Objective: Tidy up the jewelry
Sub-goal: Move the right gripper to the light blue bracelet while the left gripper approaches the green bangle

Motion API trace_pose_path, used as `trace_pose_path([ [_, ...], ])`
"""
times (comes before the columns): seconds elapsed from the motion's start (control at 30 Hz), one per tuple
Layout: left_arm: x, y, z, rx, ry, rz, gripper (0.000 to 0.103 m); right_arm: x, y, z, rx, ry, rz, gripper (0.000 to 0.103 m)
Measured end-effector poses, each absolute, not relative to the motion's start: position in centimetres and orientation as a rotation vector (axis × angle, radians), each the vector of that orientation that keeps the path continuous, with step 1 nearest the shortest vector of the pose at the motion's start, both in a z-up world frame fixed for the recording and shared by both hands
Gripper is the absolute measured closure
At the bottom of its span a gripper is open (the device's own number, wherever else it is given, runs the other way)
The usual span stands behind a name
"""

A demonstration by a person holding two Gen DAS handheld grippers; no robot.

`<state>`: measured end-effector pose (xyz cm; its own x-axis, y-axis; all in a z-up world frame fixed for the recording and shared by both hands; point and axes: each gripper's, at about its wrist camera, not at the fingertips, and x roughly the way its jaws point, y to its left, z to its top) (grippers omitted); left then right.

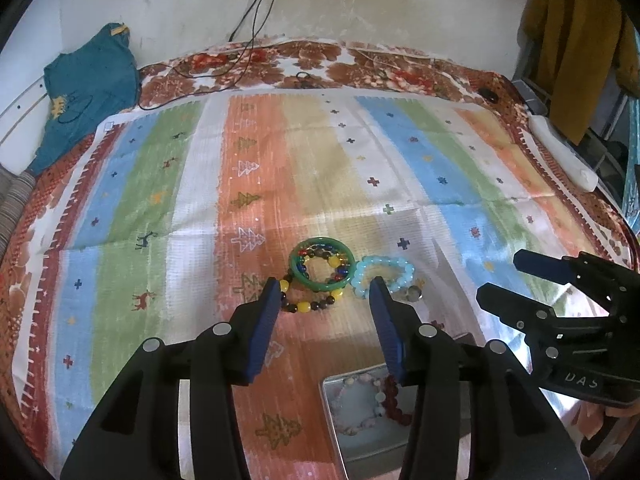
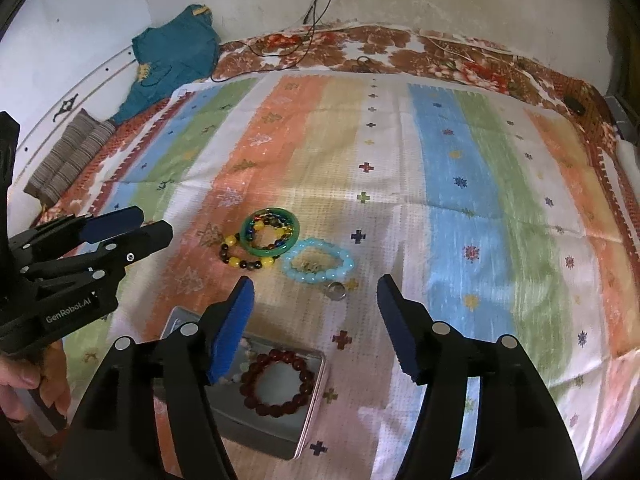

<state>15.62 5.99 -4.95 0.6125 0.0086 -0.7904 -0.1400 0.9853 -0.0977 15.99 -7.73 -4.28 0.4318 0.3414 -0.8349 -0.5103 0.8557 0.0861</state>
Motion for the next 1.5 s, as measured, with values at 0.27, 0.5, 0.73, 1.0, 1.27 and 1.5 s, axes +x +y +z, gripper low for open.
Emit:
trace_pose_path([
  [0.27, 17.2, 6.4, -6.2, -0.149, 0.940, 0.091, 0.055, 17.9, -7.5, -5.4, -0.190, 1.022, 0.517, 0.037],
  [0.5, 18.6, 6.9, -8.0, -0.162, 0.994, 0.108, 0.054, 18.9, -6.5, -6.7, -0.231, 1.048, 0.522, 0.037],
  [0.73, 19.7, 7.7, -9.4, -0.193, 1.029, 0.121, 0.054, 19.9, -5.9, -7.8, -0.248, 1.074, 0.514, 0.037],
  [1.0, 21.0, 8.1, -10.9, -0.191, 1.065, 0.122, 0.054, 21.5, -5.9, -9.5, -0.243, 1.114, 0.498, 0.037],
  [1.27, 22.3, 8.4, -12.1, -0.185, 1.091, 0.120, 0.054, 22.4, -5.5, -10.8, -0.252, 1.142, 0.495, 0.037],
  [1.5, 23.4, 8.8, -13.4, -0.186, 1.119, 0.123, 0.054, 23.5, -5.3, -11.9, -0.260, 1.167, 0.487, 0.037],
])
